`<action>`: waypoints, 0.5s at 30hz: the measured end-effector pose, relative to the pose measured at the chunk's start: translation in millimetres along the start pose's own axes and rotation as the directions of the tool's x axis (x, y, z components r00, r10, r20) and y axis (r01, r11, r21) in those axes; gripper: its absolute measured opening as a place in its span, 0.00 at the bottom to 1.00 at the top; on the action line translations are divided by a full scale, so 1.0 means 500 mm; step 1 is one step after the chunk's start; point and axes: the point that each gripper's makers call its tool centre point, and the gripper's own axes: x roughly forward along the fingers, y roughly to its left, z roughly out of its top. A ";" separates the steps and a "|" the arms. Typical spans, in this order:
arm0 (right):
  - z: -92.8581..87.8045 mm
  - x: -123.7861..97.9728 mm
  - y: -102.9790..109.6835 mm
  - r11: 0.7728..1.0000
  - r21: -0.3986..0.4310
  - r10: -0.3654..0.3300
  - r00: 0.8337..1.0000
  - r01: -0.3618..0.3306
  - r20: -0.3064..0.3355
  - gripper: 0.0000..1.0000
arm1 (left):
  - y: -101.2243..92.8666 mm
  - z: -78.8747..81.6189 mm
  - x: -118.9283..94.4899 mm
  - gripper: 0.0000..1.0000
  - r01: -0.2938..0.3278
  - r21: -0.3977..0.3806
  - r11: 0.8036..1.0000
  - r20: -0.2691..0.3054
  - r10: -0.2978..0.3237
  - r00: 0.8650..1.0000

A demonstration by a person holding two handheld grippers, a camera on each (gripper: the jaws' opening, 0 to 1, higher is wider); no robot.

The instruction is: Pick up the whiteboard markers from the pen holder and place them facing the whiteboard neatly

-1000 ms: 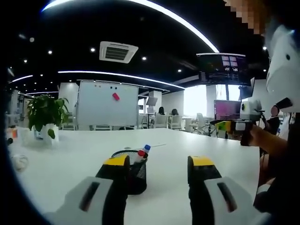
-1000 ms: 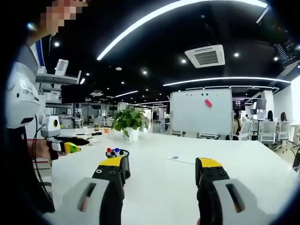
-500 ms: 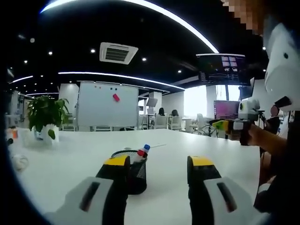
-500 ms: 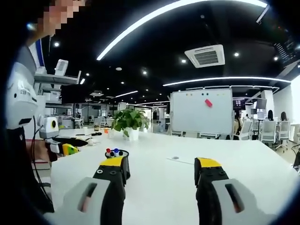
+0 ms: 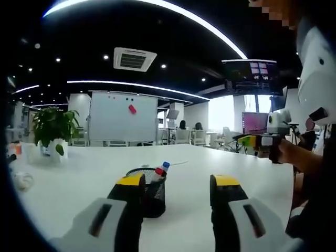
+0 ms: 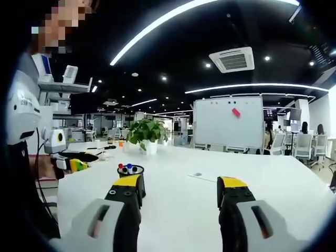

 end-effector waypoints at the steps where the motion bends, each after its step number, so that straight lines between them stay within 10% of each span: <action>1: 0.000 0.002 0.000 1.000 -0.004 -0.001 1.000 0.001 -0.001 0.60 | 0.000 -0.001 0.000 0.51 0.000 0.001 1.000 -0.001 0.000 1.000; 15: -0.012 0.009 -0.006 1.000 -0.007 -0.030 0.999 0.030 -0.024 0.57 | 0.000 -0.007 0.012 0.51 0.008 -0.001 1.000 -0.014 -0.008 1.000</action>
